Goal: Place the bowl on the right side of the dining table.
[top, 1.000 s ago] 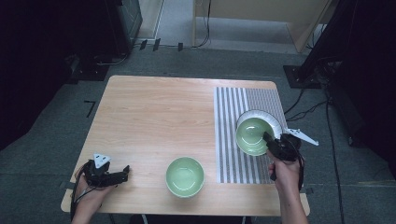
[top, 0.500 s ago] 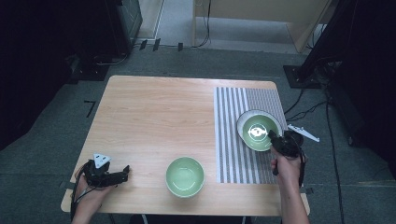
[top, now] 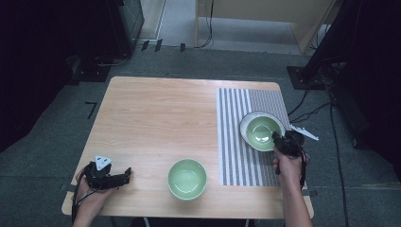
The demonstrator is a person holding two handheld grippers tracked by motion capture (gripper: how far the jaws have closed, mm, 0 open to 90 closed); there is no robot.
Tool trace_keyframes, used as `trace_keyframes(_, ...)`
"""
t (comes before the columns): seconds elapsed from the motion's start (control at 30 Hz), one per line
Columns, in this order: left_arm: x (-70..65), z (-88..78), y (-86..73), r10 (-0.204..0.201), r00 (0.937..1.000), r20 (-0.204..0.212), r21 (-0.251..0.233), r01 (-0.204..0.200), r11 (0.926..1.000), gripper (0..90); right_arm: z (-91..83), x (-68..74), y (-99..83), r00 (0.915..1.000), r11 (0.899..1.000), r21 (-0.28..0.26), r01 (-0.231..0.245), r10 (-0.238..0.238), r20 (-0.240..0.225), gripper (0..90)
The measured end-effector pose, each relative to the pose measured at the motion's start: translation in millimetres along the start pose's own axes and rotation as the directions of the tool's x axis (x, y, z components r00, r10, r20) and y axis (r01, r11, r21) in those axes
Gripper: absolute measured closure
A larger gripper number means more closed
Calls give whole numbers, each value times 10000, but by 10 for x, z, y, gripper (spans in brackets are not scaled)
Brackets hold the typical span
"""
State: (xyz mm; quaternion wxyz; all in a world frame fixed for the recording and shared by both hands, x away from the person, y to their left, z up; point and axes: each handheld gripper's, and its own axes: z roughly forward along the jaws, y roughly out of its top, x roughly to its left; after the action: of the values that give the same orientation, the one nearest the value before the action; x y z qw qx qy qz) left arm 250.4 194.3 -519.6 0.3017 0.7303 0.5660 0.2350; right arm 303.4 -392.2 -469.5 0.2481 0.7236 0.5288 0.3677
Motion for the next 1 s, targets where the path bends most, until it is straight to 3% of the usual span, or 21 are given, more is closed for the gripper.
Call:
trace_keyframes(0.57,0,0,0,1,10000,-2,1,-1,10000,0,141,-69,-12,9989,9993,233,-289,280,376,849)
trace_keyframes(1.0,-1,0,0,-3,10000,-4,0,3,10000,0,196,-140,-5,9971,9972,329,-673,660,385,847)
